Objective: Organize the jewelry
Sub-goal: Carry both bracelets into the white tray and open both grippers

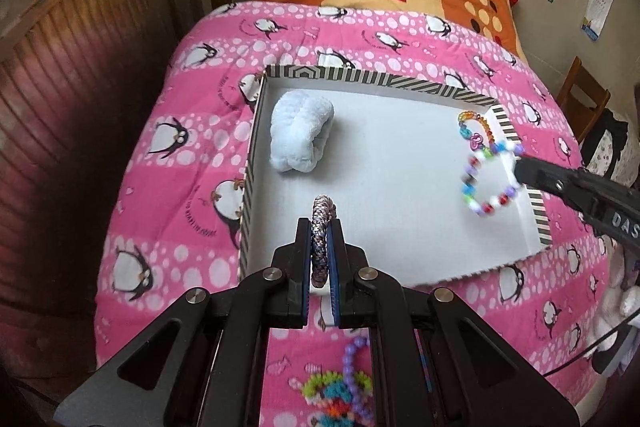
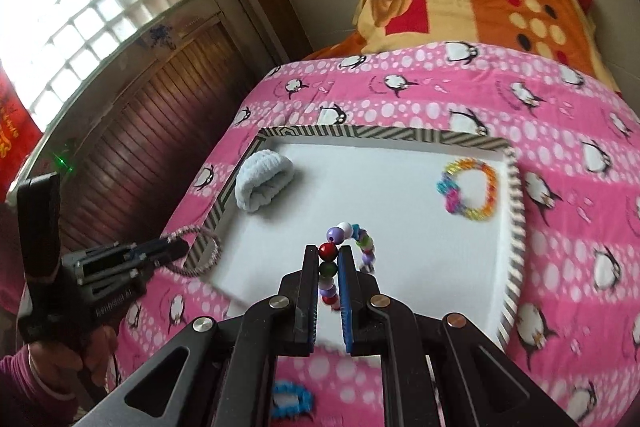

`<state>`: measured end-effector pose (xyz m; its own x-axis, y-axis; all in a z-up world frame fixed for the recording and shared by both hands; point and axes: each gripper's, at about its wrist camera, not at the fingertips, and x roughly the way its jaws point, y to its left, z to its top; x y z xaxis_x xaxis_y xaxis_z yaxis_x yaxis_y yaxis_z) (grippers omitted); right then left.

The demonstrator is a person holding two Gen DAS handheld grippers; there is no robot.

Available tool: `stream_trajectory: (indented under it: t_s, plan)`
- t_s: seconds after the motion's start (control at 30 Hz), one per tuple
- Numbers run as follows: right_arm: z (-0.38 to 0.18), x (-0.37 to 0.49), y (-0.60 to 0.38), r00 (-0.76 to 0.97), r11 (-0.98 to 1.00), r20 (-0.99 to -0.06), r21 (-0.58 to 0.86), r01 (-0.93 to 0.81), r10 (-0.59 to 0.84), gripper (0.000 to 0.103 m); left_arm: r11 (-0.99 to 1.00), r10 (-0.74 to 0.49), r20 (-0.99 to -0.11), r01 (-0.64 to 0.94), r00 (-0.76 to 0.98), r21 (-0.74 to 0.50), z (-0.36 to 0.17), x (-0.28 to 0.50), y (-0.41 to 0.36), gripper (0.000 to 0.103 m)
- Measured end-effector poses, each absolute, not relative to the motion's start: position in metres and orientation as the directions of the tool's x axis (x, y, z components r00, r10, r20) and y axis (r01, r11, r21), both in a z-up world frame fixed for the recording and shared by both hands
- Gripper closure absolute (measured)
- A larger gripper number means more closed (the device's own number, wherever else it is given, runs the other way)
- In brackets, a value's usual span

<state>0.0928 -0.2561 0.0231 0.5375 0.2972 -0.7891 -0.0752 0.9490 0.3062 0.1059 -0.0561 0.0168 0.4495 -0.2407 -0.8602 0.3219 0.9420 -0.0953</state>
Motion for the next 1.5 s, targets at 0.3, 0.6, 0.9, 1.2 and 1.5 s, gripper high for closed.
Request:
stream_trajectory:
  t_s: [0.3, 0.6, 0.9, 1.2, 1.5]
  plan:
    - [-0.006, 0.154, -0.250, 0.507, 0.944, -0.810, 0.328, -0.025, 0.295, 0.095, 0.932, -0.266, -0.886, 0.337, 0.379, -0.136, -0.012, 0.136, -0.066, 0.097]
    - [-0.032, 0.208, -0.238, 0.471, 0.941, -0.829, 0.337, -0.011, 0.303, 0.095, 0.933, -0.282, -0.897, 0.314, 0.340, -0.175, -0.029, 0.152, -0.060, 0.097]
    - [-0.054, 0.245, -0.233, 0.441, 0.926, -0.831, 0.378, 0.002, 0.339, 0.095, 0.939, -0.260, -0.905, 0.307, 0.335, -0.156, -0.036, 0.154, -0.058, 0.097]
    - [-0.053, 0.241, -0.241, 0.436, 0.908, -0.821, 0.418, 0.019, 0.369, 0.086, 0.948, -0.223, -0.910, 0.294, 0.351, -0.119, -0.034, 0.149, -0.057, 0.076]
    - [-0.023, 0.188, -0.254, 0.436, 0.935, -0.842, 0.354, 0.005, 0.316, 0.069, 0.951, -0.220, -0.908, 0.285, 0.357, -0.119, -0.024, 0.134, -0.059, 0.062]
